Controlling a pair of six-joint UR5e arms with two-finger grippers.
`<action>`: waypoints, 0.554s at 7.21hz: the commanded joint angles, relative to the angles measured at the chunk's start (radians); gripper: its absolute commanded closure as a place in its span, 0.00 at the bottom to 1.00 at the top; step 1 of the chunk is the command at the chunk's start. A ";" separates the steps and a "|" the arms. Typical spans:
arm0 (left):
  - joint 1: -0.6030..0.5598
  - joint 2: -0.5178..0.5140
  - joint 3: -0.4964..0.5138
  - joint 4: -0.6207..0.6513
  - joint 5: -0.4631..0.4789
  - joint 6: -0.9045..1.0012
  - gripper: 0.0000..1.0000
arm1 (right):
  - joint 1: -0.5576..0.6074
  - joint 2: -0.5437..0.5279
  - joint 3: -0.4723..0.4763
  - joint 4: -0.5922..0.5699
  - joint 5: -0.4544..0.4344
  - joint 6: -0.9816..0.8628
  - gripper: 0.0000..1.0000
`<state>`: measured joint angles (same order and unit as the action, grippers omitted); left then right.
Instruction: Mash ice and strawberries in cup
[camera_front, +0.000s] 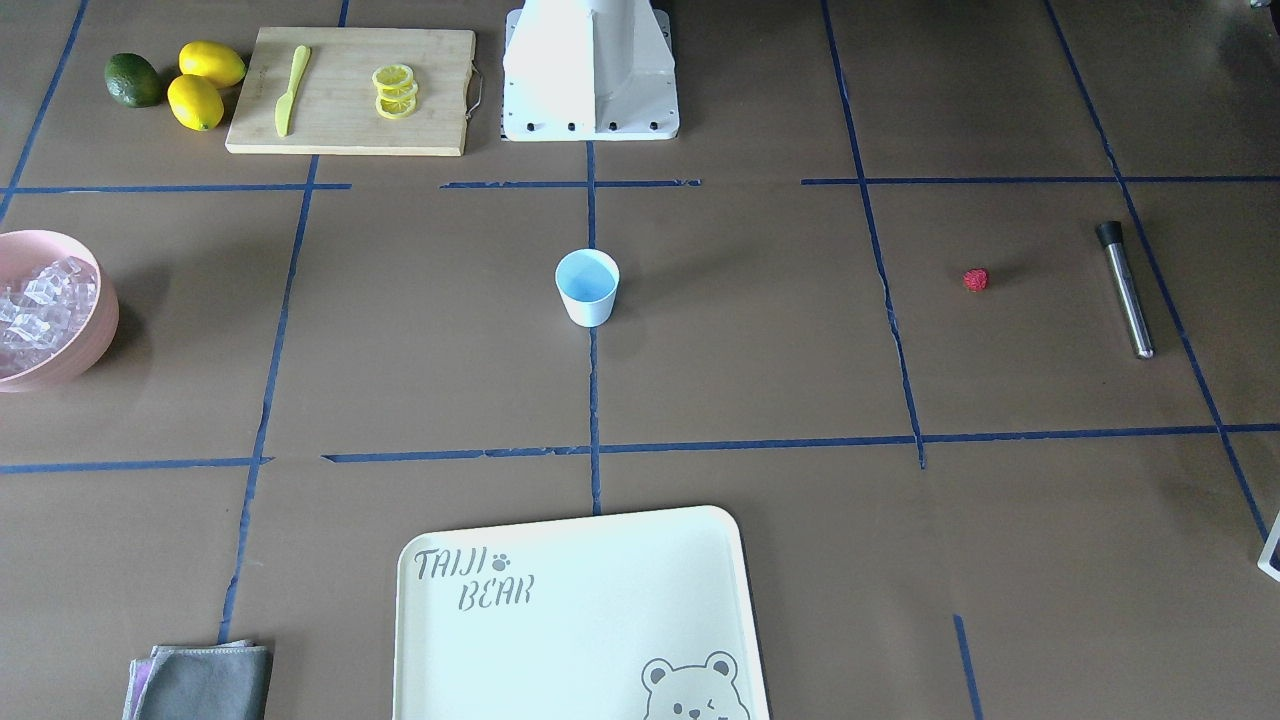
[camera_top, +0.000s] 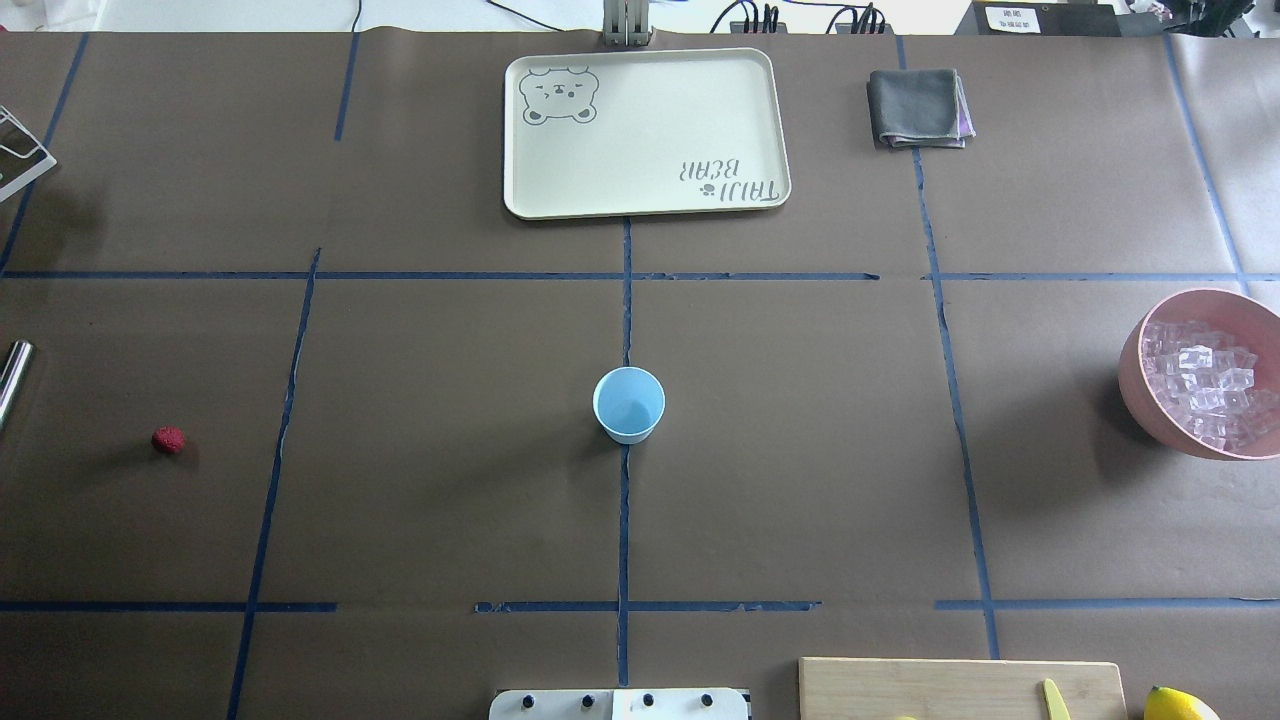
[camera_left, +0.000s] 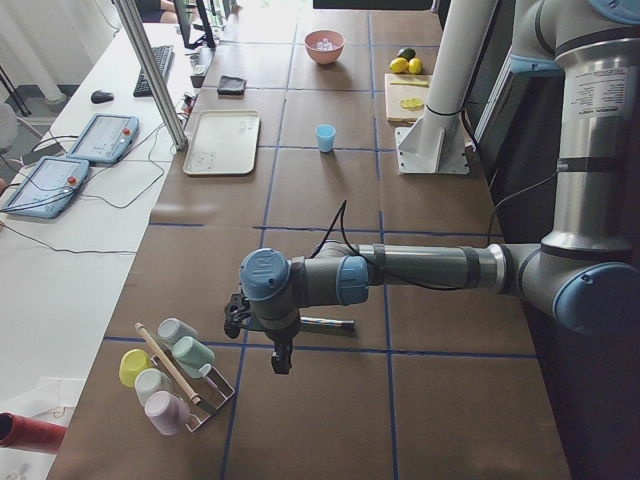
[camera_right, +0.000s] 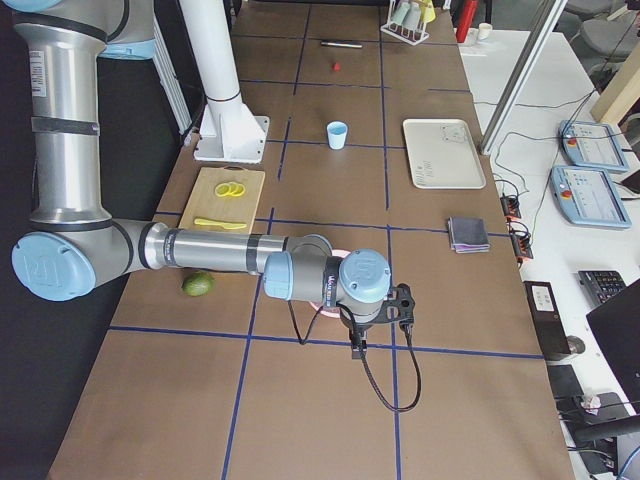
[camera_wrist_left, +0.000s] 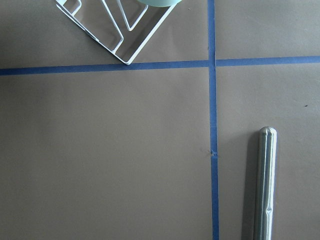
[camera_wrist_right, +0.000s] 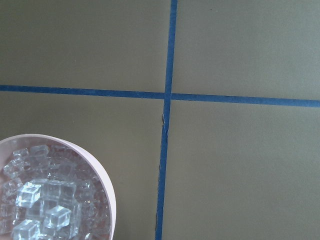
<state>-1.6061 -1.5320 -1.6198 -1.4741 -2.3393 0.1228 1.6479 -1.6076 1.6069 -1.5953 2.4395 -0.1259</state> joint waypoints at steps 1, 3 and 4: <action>0.000 0.001 0.000 0.000 0.000 0.000 0.00 | -0.010 0.000 0.037 0.003 -0.004 0.044 0.00; 0.000 0.000 0.000 0.000 0.000 0.000 0.00 | -0.071 -0.030 0.156 0.003 -0.049 0.200 0.00; 0.000 0.000 -0.002 0.000 0.000 0.000 0.00 | -0.130 -0.066 0.233 0.005 -0.083 0.298 0.01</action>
<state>-1.6061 -1.5322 -1.6204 -1.4742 -2.3393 0.1227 1.5784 -1.6379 1.7540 -1.5919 2.3943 0.0620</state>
